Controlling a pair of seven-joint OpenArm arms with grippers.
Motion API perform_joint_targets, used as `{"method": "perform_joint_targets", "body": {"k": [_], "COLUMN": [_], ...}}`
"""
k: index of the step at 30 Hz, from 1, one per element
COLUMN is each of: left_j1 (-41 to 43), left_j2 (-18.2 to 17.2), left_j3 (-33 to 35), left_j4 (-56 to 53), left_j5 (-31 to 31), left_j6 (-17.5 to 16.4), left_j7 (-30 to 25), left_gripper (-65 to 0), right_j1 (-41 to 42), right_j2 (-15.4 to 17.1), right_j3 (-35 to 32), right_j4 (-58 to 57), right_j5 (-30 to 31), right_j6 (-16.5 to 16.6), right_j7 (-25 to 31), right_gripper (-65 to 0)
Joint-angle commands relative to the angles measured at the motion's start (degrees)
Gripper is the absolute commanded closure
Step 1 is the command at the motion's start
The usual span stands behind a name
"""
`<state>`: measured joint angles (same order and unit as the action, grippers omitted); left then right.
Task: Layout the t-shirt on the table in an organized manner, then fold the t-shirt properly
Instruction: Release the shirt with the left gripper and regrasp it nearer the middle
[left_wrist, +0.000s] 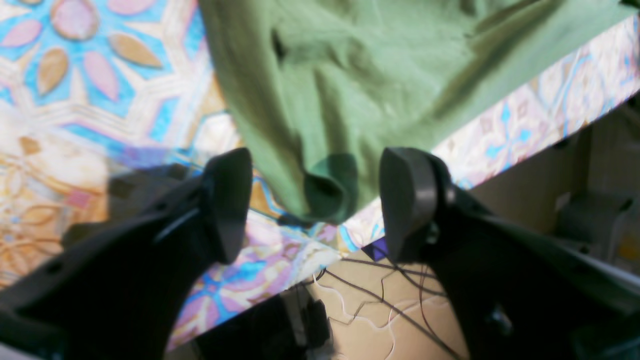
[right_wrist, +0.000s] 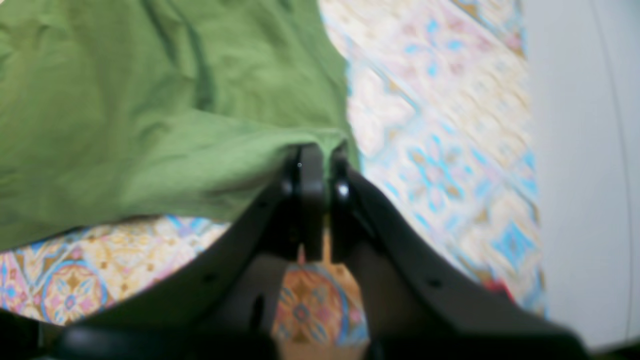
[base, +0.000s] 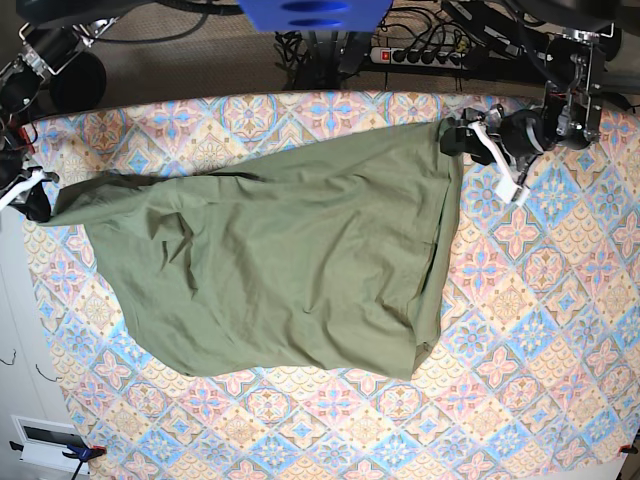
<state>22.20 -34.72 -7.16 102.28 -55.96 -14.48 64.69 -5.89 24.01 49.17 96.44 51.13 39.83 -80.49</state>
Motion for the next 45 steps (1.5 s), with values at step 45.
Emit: {"method": "perform_joint_targets", "body": {"k": [45], "left_j1": [-30.50], "left_j2": [22.81], "left_j3": [3.86], "left_j4": [-26.89], "left_j5": [8.18], "left_j6": [-0.16], "left_j7": [-7.06], "left_gripper": [-38.5], "right_j1": [1.28], "right_j2": [1.53], "right_j3": [1.78], "right_j4": [0.39], "right_j5": [1.13], "right_j6": [0.17], "right_j7": [1.94], "right_gripper": [-0.5]}}
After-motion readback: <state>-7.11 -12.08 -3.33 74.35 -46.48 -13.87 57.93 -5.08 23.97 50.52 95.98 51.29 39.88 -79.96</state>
